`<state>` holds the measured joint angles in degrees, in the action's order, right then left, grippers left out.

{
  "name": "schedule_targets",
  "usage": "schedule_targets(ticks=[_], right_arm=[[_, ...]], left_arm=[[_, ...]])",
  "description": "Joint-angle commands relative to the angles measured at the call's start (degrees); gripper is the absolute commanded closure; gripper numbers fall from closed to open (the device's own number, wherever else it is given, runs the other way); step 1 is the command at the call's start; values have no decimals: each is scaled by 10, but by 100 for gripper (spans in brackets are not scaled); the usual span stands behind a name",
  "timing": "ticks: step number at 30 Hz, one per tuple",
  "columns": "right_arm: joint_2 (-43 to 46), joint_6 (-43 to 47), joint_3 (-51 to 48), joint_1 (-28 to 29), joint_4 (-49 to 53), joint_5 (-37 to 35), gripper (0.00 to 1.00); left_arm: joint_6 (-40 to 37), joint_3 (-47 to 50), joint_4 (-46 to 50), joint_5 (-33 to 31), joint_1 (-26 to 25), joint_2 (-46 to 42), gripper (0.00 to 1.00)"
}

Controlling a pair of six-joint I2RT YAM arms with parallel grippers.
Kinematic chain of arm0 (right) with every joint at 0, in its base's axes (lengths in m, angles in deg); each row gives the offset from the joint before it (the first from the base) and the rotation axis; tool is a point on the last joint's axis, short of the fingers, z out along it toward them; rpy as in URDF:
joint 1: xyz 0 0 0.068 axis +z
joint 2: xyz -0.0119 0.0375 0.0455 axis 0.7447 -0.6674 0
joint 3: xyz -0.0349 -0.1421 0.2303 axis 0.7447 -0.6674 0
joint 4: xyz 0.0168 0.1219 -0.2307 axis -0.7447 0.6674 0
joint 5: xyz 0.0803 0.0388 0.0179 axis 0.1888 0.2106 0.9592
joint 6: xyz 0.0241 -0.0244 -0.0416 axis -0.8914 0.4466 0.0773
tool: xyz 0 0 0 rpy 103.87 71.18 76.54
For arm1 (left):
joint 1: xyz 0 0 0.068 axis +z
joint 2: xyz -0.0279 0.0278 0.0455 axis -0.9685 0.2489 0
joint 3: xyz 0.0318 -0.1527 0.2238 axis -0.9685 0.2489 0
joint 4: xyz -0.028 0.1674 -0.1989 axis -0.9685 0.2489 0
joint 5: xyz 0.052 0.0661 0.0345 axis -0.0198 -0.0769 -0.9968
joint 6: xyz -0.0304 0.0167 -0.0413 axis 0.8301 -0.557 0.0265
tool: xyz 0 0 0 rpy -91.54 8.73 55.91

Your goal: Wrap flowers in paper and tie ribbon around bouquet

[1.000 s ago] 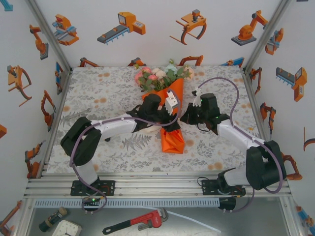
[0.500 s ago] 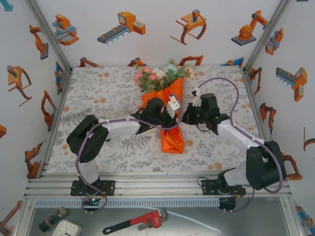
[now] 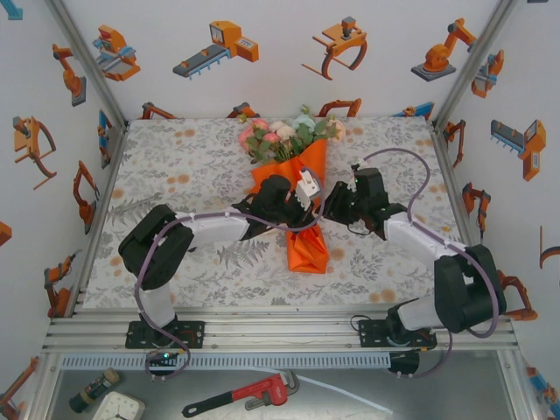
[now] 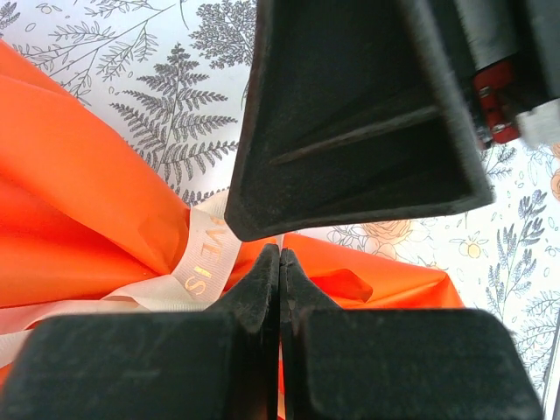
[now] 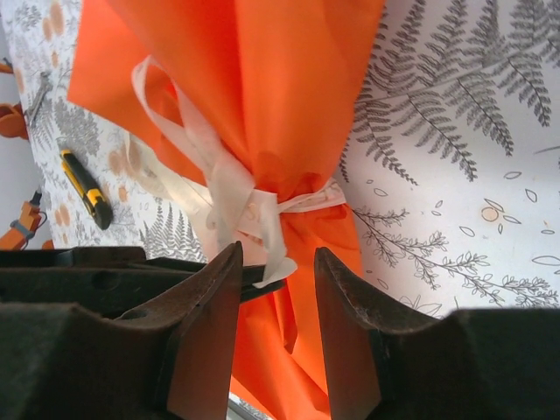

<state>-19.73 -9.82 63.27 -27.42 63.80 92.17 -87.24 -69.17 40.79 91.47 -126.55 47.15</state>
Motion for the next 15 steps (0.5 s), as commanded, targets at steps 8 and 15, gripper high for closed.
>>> schedule_targets(ticks=[8, 15], right_arm=[[-59, -55, 16, 3, -42, 16, 69], [-34, -38, 6, 3, -63, 2, 100]], left_arm=[[5, 6, -12, 8, -5, -14, 97], [86, 38, -78, -23, 6, -49, 57]])
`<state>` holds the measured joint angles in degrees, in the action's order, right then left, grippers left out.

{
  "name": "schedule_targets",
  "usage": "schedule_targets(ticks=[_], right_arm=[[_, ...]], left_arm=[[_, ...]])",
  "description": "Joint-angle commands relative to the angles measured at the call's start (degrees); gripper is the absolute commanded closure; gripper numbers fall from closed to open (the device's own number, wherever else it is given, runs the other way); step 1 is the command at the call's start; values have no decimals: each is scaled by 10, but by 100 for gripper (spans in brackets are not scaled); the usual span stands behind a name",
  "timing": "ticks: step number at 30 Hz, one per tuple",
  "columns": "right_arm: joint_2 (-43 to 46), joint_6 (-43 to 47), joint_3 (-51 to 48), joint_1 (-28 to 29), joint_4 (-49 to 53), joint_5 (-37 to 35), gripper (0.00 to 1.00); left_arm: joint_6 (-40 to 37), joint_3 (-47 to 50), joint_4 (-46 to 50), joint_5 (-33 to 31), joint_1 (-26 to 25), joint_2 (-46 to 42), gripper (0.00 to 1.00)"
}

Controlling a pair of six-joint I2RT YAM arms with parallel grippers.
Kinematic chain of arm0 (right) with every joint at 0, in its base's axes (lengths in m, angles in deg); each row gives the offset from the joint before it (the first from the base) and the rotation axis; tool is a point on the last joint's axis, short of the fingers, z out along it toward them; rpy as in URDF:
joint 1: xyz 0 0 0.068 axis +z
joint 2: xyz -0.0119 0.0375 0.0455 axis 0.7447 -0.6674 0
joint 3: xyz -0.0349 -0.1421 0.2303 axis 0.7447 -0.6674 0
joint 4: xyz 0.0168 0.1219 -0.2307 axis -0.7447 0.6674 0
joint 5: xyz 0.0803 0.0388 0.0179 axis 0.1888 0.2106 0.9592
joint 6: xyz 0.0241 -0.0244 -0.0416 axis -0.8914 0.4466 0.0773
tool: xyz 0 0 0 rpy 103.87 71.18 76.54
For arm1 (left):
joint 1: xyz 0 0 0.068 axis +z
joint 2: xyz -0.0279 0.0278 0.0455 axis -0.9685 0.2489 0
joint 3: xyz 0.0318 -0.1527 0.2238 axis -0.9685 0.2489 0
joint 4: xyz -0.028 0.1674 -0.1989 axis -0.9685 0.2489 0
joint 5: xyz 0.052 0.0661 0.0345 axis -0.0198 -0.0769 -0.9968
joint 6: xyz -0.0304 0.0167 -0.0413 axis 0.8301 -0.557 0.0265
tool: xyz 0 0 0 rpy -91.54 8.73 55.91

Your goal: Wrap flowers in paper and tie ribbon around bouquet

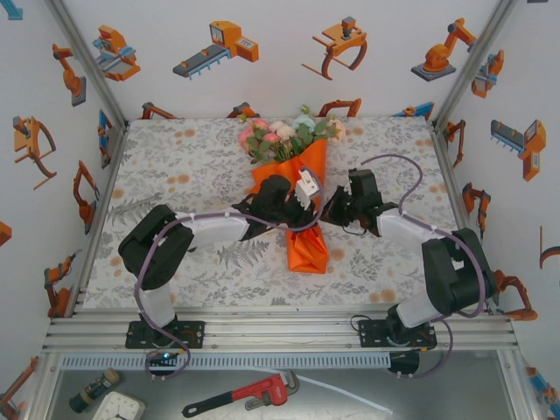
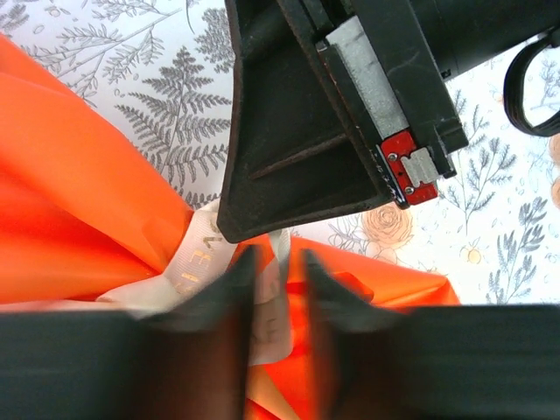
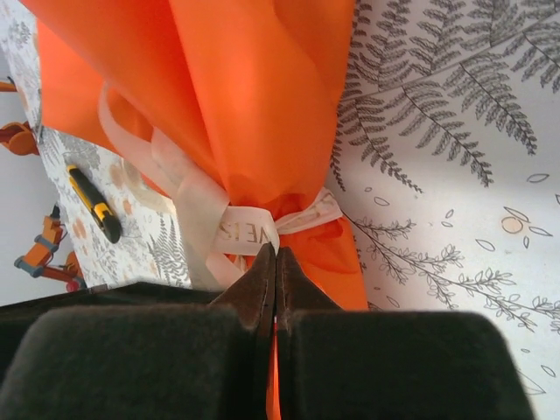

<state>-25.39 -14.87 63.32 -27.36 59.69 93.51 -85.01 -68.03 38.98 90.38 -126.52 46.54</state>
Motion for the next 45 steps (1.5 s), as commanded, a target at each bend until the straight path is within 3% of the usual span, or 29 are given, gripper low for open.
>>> schedule_targets(ticks=[1, 3, 4, 7, 10, 12, 15, 19, 26, 29, 34, 41, 45], right_arm=[[28, 20, 6, 2, -22, -11, 100], [31, 34, 9, 2, -20, -7, 100], [31, 40, 10, 2, -16, -6, 100], [32, 52, 12, 3, -11, -6, 100], [33, 56, 13, 2, -13, -2, 100], [33, 57, 15, 2, -13, 0, 100], [33, 60, 22, 2, -9, 4, 100], [33, 74, 34, 5, 14, 0, 100], [34, 75, 31, 8, 18, -1, 100], [33, 76, 30, 10, 15, 3, 100], [27, 74, 34, 13, 13, 2, 100], [29, 93, 42, 13, 27, -8, 100], [30, 111, 48, 13, 44, -14, 100]], left_arm=[[118, 51, -114, -2, 19, -64, 49], [246, 82, -197, -23, 49, -102, 36], [311, 80, -184, -42, 68, -120, 34], [404, 29, 19, -147, 101, -162, 40], [430, -38, 226, -245, 117, -157, 51], [454, -65, 283, -238, 137, -134, 55], [479, -116, 336, -164, 164, -81, 58], [475, -173, 366, -120, 160, -22, 59], [527, -215, 402, -158, 151, 48, 50], [529, -225, 379, -132, 151, 74, 51], [531, -230, 364, -92, 151, 101, 72], [524, -182, 360, -120, 157, 49, 100], [504, -183, 365, -129, 159, 31, 100]])
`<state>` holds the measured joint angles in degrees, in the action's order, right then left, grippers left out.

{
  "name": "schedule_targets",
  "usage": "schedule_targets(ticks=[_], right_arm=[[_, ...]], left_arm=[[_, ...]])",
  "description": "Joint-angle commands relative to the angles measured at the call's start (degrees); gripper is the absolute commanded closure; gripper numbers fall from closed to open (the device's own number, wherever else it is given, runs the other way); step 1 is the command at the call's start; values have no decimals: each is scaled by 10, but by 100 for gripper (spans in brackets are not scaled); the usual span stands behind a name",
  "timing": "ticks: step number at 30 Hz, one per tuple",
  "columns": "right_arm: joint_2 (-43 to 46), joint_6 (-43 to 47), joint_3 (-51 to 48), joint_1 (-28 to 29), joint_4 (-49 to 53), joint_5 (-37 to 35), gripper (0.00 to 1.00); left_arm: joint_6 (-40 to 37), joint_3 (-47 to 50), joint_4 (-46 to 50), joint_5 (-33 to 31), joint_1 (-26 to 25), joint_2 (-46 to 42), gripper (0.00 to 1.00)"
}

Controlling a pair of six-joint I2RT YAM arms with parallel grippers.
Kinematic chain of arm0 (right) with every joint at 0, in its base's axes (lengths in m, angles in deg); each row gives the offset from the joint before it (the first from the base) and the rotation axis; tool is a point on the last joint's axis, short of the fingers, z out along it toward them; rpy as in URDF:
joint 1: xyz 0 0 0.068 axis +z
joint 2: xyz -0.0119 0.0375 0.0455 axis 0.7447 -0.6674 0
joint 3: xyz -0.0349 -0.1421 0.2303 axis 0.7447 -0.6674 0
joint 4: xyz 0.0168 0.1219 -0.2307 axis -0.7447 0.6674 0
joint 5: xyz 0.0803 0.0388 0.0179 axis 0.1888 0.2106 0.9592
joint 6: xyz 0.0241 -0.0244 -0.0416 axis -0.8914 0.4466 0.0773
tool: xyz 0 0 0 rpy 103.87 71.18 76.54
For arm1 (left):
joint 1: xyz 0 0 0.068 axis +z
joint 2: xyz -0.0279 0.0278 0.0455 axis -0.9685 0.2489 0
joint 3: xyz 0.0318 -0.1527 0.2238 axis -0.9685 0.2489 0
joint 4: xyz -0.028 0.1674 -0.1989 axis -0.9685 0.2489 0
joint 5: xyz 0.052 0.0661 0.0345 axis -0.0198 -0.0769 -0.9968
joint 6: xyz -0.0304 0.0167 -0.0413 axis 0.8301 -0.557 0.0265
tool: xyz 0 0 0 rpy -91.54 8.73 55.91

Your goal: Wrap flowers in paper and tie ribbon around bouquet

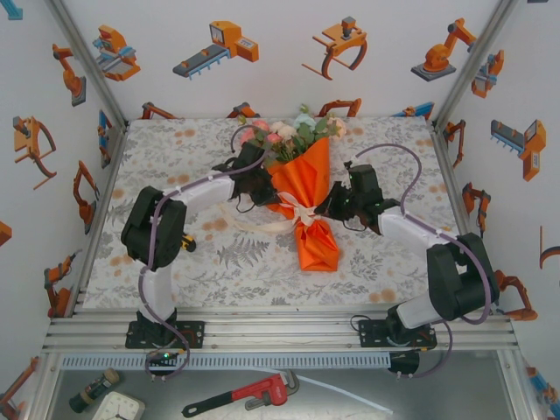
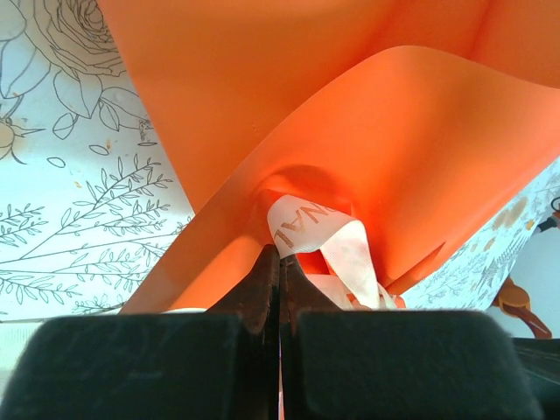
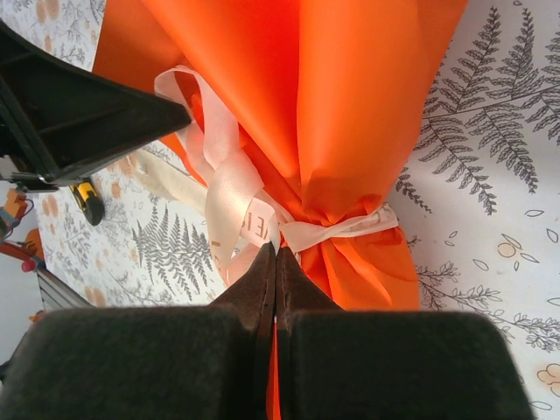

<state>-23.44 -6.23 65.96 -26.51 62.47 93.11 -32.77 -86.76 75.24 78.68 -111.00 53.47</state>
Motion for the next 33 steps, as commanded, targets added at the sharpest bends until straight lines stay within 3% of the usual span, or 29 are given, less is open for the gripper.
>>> schedule_targets(ticks=[1, 5, 10, 14, 20, 33], right_arm=[[11, 25, 23, 4, 17, -10, 100], [14, 36, 24, 4, 38, -34, 100], [36, 90, 20, 1, 95, -149, 100], [29, 153, 32, -10, 122, -191, 100], [21, 206, 41, -27, 134, -197, 100], [-5, 271, 46, -80, 146, -209, 100]], left_arm=[[-21, 4, 2, -10, 4, -40, 100], [-33, 6, 20, -34, 4, -52, 100], [-57, 59, 51, -90, 9, -113, 100], [-54, 123, 56, -105, 12, -164, 100], [-41, 187, 57, -115, 23, -209, 100], [-36, 268, 37, -91, 101, -234, 100]])
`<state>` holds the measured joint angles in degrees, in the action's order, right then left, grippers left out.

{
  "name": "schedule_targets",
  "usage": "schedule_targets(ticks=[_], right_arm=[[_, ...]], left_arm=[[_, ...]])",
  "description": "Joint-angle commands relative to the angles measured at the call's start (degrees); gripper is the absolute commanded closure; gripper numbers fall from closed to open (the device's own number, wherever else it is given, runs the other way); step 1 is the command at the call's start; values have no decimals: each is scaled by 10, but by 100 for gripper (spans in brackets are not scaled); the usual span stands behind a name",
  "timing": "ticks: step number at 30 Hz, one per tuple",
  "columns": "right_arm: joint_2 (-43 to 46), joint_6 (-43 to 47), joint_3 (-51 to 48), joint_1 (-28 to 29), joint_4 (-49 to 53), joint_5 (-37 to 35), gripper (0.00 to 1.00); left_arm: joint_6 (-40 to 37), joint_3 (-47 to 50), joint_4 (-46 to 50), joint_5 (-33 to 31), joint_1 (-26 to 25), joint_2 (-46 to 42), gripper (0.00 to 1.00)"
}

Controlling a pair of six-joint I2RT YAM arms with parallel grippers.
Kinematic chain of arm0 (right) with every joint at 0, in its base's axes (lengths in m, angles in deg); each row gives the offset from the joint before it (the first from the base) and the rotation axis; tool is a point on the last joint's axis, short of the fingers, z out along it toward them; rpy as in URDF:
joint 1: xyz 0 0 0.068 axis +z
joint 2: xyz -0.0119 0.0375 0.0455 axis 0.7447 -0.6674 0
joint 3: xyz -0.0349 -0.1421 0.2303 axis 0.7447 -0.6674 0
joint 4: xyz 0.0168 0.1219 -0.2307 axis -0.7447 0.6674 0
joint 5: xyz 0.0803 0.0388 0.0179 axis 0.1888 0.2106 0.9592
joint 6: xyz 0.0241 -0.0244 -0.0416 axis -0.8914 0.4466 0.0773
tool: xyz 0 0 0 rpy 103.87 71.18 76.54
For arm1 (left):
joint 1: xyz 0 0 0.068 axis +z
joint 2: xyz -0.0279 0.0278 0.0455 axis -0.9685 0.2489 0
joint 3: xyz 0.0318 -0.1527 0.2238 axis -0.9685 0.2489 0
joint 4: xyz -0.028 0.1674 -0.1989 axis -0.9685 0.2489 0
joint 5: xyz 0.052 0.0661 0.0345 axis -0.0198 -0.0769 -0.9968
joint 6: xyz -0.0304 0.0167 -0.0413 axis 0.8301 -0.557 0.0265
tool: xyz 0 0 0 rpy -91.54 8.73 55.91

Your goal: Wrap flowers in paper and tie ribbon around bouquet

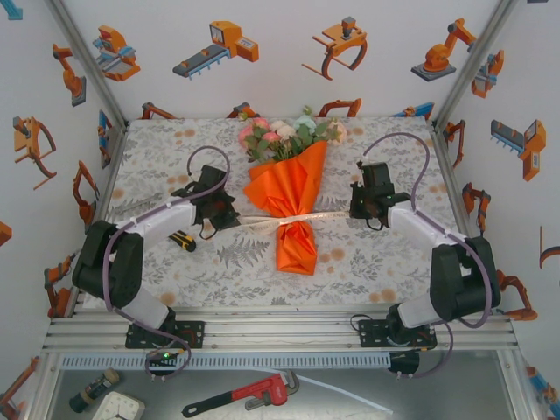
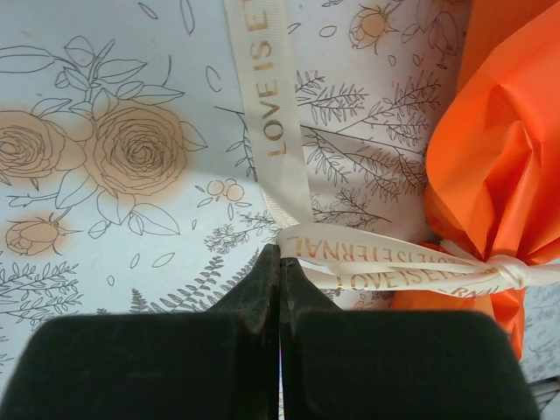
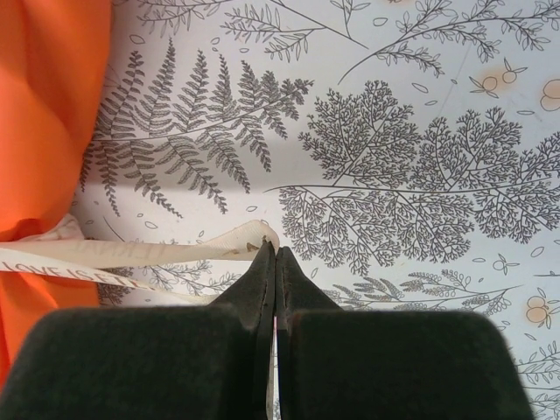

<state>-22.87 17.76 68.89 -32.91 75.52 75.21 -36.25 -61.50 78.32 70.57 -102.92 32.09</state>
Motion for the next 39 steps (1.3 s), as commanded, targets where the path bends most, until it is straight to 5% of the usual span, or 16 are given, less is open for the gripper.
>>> schedule_targets(ticks=[1, 24, 30, 32, 35, 39], right_arm=[[-13, 32, 16, -19, 15, -34, 100], [-15, -25, -8, -119, 15, -80, 100], [8, -29, -27, -114, -29, 38, 100], [29, -40, -30, -106, -35, 81, 97], [88, -59, -31, -99, -26, 114, 74], [191, -56, -43, -101, -23, 67, 54]], left_arm=[[-1, 21, 3, -7, 26, -20, 100], [-14, 106, -36, 9, 123, -25, 100], [-27, 102, -76, 45, 108, -40, 99], [-48, 91, -76, 37, 94, -65, 84], [-93, 75, -68, 2, 67, -126, 60], [-161, 85, -82, -68, 33, -230, 41]])
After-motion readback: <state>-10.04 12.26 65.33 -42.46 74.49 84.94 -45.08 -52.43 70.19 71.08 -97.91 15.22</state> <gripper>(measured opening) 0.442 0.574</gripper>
